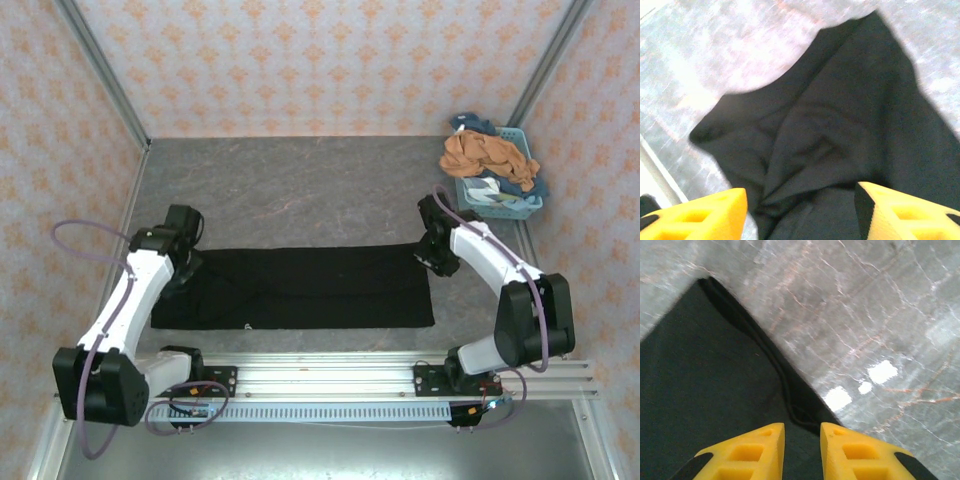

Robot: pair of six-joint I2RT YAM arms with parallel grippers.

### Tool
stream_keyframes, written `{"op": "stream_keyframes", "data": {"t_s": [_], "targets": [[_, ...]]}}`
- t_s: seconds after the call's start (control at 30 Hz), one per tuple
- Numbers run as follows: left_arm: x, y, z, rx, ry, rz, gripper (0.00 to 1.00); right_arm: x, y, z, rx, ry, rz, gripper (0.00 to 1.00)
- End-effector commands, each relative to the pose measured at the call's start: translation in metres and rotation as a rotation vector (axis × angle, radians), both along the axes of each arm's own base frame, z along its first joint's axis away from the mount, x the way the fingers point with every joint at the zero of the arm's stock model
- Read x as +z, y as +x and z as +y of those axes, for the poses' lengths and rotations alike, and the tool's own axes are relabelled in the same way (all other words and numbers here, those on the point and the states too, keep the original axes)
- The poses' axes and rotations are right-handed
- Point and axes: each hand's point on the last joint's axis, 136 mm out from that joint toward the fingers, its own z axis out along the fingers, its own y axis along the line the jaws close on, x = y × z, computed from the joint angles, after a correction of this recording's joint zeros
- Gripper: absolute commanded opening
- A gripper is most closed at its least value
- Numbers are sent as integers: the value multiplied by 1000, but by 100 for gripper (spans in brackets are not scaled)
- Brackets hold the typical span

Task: Fold and stack the t-shirts

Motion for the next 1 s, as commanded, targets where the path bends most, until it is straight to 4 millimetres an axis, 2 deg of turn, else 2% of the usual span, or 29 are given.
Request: {"op": "stream_keyframes", "data": {"t_s": [0.0,0.1,0.17,0.33,0.43,0.53,0.67,0.77,0.9,0.97], "targets": [[-3,50,8,-40,-77,-83,63,-1,24,17,16,68,-37,23],[-20,81,12,-81,-166,-44,63,-17,20,23,15,95,12,23],[-36,91,16,-95,-212,10,60,-29,13,27,13,119,50,23],[-66,90,32,-80,-210,116,53,-57,-8,21,-15,99,125,24],[-83,76,45,-52,-183,241,47,-66,-16,13,-33,62,166,24],[-92,62,55,-31,-152,335,37,-64,-19,2,-42,10,187,25],[-93,52,62,5,-143,377,35,-54,-18,-8,-52,-35,175,27],[-89,53,64,27,-152,363,30,-38,-9,-8,-45,-42,123,27],[-73,61,63,39,-146,299,28,-14,13,11,29,-20,11,27],[-66,67,56,36,-163,261,28,-9,22,26,74,-4,-13,28]]}}
